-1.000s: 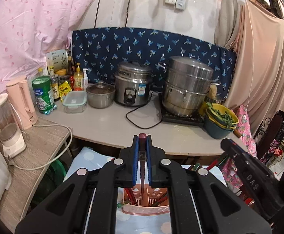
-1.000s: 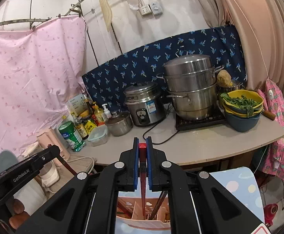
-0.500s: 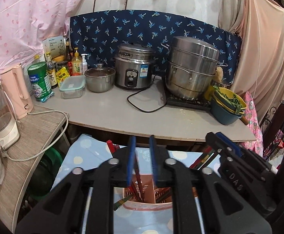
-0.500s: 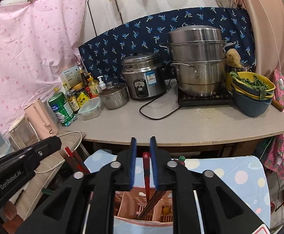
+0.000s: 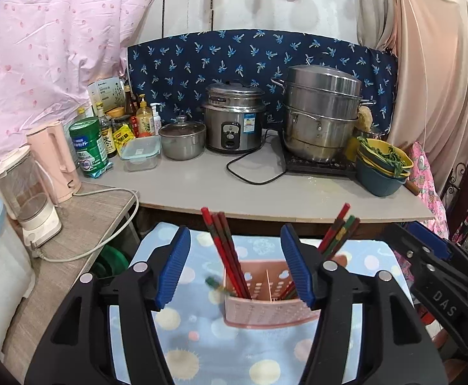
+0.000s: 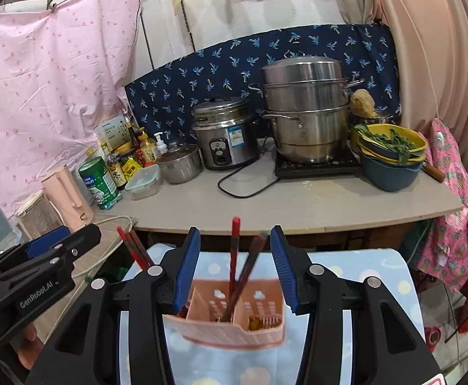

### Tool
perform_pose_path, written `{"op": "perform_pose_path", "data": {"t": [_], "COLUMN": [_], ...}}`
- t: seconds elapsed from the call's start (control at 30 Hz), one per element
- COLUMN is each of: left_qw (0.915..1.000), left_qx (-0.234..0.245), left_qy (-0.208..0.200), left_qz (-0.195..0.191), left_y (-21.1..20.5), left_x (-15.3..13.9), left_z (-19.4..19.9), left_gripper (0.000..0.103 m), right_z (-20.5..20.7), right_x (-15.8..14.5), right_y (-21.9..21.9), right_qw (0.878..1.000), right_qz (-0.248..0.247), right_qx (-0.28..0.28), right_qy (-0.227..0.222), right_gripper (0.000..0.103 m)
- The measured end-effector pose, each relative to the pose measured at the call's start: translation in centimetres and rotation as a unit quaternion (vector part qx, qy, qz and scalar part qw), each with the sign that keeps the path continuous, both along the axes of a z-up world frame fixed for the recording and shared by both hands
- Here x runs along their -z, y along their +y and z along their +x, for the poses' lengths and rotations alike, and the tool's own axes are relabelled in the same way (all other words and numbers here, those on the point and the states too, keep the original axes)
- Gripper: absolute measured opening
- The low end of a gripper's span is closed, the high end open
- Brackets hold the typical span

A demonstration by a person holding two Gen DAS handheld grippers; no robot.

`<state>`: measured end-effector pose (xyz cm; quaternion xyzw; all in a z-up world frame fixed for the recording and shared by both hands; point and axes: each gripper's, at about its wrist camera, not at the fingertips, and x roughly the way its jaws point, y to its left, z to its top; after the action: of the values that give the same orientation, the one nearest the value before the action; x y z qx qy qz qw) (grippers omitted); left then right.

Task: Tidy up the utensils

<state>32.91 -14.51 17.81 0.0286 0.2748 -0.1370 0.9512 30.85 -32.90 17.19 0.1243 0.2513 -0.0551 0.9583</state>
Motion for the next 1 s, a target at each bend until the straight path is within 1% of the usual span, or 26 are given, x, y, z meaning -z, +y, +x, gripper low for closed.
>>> {"op": "perform_pose_path", "data": {"t": [0.07,0.13,0.3,0.4,0.43,0.47,0.63,0.77,1.0], "left_qw": [0.9999,0.9999,0.9997,0.9994,0.9993,0.9993,0.9988,0.9986,0.9982], "left_qx": [-0.007,-0.01,-0.014,-0.018,-0.02,-0.021,-0.027,-0.028,-0.032], "left_qy": [-0.005,-0.005,-0.001,-0.002,-0.002,-0.002,-0.007,0.004,0.023], "left_qz": [0.01,0.012,0.02,0.03,0.032,0.032,0.041,0.045,0.045], "left_y": [0.2,0.7,1.6,2.0,2.2,2.3,3.1,3.6,4.4], "left_x": [0.0,0.1,0.4,0.6,0.6,0.7,1.2,1.8,3.1], "left_z": [-1.2,-2.5,-5.3,-6.9,-7.5,-8.0,-10.6,-11.5,-12.6], "left_gripper": [0.059,0.064,0.067,0.069,0.074,0.077,0.086,0.087,0.092], "right_z": [-1.4,-2.7,-6.3,-8.3,-9.0,-9.6,-12.3,-14.1,-15.7], "right_x": [0.1,0.2,0.8,0.9,0.8,0.8,0.8,1.2,2.3], "right_y": [0.0,0.1,1.3,2.3,2.7,3.0,4.7,5.8,6.3], "right_qw": [1.0,1.0,1.0,0.999,0.999,0.999,0.999,0.998,0.998], "right_qz": [0.006,0.008,0.001,-0.014,-0.018,-0.021,-0.04,-0.048,-0.037], "right_qx": [0.001,0.003,0.0,0.002,0.002,0.003,0.008,0.012,0.014], "right_qy": [0.005,0.009,0.025,0.029,0.029,0.029,0.031,0.036,0.054], "right_gripper": [0.048,0.051,0.056,0.062,0.066,0.07,0.082,0.084,0.086]}}
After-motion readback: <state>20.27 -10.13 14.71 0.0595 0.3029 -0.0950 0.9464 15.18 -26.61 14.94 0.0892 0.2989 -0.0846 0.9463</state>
